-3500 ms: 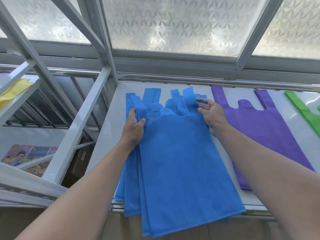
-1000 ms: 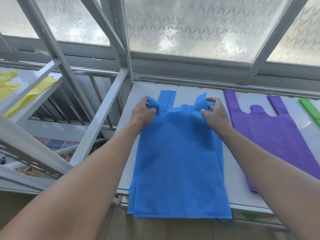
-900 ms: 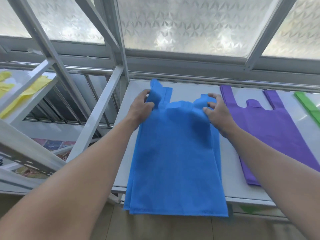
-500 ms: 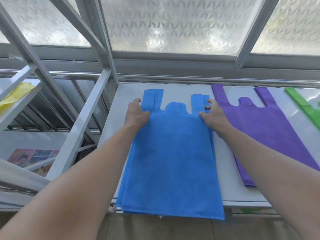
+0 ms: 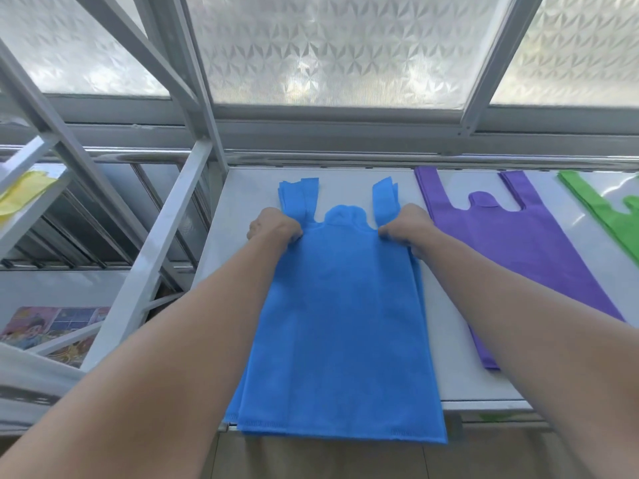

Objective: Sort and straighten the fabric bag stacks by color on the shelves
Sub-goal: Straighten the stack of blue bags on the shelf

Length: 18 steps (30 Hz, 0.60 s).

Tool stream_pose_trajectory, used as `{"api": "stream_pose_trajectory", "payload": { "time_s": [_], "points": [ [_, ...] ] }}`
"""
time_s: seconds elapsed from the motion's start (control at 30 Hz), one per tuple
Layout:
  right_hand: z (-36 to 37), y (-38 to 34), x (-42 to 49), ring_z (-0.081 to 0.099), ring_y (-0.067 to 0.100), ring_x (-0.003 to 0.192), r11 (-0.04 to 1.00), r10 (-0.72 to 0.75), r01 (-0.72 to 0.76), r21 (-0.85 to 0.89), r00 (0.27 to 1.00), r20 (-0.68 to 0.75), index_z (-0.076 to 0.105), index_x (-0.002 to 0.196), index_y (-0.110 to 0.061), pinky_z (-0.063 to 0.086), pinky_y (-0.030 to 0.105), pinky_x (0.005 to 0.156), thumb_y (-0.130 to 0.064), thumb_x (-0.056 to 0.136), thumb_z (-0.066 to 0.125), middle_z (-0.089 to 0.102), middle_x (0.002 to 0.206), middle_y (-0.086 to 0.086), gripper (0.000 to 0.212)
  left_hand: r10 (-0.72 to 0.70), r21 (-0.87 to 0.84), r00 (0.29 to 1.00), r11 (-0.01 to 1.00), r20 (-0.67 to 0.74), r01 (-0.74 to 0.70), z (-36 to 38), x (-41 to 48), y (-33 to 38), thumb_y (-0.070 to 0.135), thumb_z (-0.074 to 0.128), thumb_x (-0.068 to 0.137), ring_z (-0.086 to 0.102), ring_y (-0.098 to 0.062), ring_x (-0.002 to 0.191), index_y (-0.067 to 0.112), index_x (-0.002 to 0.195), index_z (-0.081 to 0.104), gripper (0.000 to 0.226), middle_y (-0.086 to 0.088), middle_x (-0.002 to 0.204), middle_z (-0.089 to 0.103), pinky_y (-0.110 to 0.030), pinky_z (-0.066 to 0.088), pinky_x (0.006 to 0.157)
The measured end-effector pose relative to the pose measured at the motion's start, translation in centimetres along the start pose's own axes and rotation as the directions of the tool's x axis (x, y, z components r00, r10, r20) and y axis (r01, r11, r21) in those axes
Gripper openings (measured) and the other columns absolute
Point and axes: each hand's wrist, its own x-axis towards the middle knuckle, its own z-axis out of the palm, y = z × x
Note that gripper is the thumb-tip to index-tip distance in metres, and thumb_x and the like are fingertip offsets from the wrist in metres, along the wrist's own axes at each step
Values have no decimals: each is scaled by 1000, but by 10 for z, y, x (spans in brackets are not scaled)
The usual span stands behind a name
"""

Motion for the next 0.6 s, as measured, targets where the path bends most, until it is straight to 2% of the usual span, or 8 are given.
{"api": "stream_pose_trajectory", "payload": {
  "time_s": [0.1, 0.13, 0.2, 0.3, 0.43, 0.53, 0.6],
  "points": [
    [5, 1, -6, 55, 25, 81, 996, -86, 83, -43, 994, -65, 50, 89, -9, 39, 32, 55, -16, 90, 62, 55, 92, 7, 13, 41, 46, 999, 998, 8, -42, 0, -5, -2, 13, 70, 88, 59, -25, 76, 12, 77, 49, 24, -5, 77, 57, -30, 45, 64],
    [7, 4, -8, 51, 23, 77, 993, -120, 119, -17, 989, -89, 49, 91, -9, 34, 32, 54, -17, 93, 59, 53, 91, 6, 12, 47, 37, 999, 998, 14, -47, -1, -7, -5, 13, 71, 88, 57, -23, 71, 12, 77, 48, 26, -5, 78, 57, -29, 45, 61],
    [11, 13, -14, 46, 21, 73, 986, -165, 168, 17, 980, -114, 45, 89, -11, 31, 33, 54, -20, 97, 55, 49, 87, 3, 16, 34, -7, 998, 999, 48, -33, -5, -12, -15, 20, 78, 88, 56, -23, 71, 11, 79, 49, 32, -5, 78, 56, -31, 48, 64],
    [19, 22, -25, 45, 20, 70, 976, -207, 211, 48, 976, -72, 45, 90, -11, 34, 34, 56, -26, 101, 53, 50, 86, 3, 20, -21, -108, 996, 994, 84, 30, -11, -20, -36, 29, 90, 79, 61, -28, 81, 7, 88, 55, 43, -7, 83, 59, -34, 49, 69],
    [28, 26, -39, 42, 20, 70, 961, -232, 231, 149, 973, -9, 42, 85, -14, 36, 35, 61, -31, 102, 52, 48, 83, 4, 26, -60, -203, 993, 976, 97, 79, -16, -32, -58, 25, 96, 70, 66, -29, 89, 4, 96, 60, 49, -10, 95, 66, -37, 56, 72],
    [26, 25, -44, 52, 23, 74, 941, -223, 213, 263, 975, 7, 51, 92, -5, 45, 39, 66, -31, 99, 54, 59, 88, 10, 27, -35, -366, 994, 928, 107, 73, -16, -41, -59, 22, 86, 78, 74, -31, 89, 3, 100, 68, 34, -14, 101, 75, -48, 63, 85],
    [20, 24, -47, 63, 25, 81, 911, -235, 230, 342, 972, -26, 61, 99, -10, 53, 41, 72, -28, 98, 58, 68, 96, 7, 19, 45, -492, 996, 871, 83, 2, -16, -52, -53, 16, 73, 88, 76, -30, 89, 5, 105, 70, 21, -16, 105, 76, -48, 63, 87]
  ]
}}
